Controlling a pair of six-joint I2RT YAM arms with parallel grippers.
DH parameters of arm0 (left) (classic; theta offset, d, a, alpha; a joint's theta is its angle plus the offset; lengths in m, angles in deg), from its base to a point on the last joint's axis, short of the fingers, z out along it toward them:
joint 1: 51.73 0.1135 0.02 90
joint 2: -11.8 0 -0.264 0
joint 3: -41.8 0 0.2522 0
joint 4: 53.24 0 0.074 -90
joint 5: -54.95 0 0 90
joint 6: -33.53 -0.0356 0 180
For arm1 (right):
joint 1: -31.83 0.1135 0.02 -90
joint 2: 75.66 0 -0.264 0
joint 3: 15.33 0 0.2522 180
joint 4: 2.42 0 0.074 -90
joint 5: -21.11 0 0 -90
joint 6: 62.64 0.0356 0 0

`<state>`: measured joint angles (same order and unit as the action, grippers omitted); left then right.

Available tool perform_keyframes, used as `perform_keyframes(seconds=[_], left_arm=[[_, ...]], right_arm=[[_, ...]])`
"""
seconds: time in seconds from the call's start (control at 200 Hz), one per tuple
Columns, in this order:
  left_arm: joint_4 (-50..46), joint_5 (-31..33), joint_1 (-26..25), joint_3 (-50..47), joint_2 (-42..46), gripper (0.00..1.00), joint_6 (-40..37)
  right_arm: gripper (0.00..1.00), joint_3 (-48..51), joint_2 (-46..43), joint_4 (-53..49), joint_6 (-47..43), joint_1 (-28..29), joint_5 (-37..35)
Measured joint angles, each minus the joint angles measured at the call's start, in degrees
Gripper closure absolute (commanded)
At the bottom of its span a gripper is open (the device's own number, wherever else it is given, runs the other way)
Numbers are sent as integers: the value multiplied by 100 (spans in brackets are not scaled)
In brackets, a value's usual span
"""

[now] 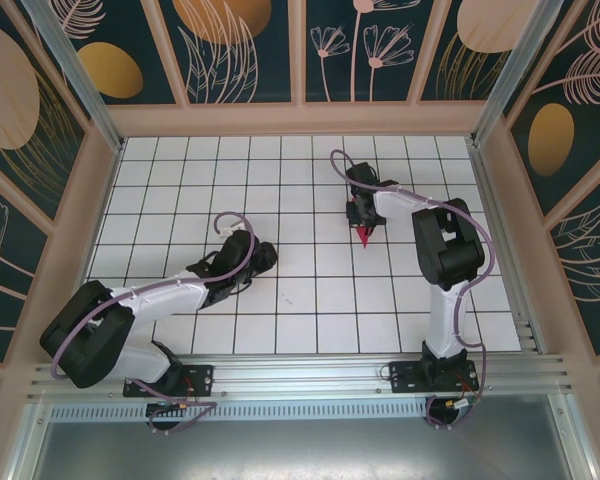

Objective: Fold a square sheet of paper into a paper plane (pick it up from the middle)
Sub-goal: Move the paper plane to the center of the table.

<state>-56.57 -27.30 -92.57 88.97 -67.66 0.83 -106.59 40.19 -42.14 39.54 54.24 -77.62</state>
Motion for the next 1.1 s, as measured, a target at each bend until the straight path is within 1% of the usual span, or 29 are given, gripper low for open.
perform_keyframes(seconds=[0.23,0.345,0.555,0.681,0.766,0.821,0.856,0.881,0.971,1.061,1.101], left_arm=[[-2,-22,0,9,-11,63,-28],[-28,-20,0,52,-11,63,-87],[-52,11,0,155,-11,63,-177],[-118,74,0,201,0,62,-278],[-216,212,0,208,92,62,-376],[-295,350,0,214,195,62,-459],[-356,461,0,229,264,62,-522],[-407,546,0,247,315,60,-575],[-562,896,0,323,505,58,-769],[-680,1235,0,380,699,56,-931],[-704,1351,0,391,769,55,-994]], right_arm=[[66,-260,2,-345,-120,-15,44],[61,-409,-70,-501,-144,-15,46],[60,-501,-708,-815,-138,-2,-55],[58,-496,-1397,-798,-133,52,-345],[58,-334,-2105,-586,-138,79,-625],[54,-39,-2682,-289,-138,87,-857],[49,201,-3084,-85,-144,87,-1027],[46,382,-3368,76,-160,83,-1161],[40,1115,-4312,643,-216,26,-1587],[39,1652,-4839,1008,-273,-157,-1753],[39,1792,-4920,1056,-254,-350,-1593]])
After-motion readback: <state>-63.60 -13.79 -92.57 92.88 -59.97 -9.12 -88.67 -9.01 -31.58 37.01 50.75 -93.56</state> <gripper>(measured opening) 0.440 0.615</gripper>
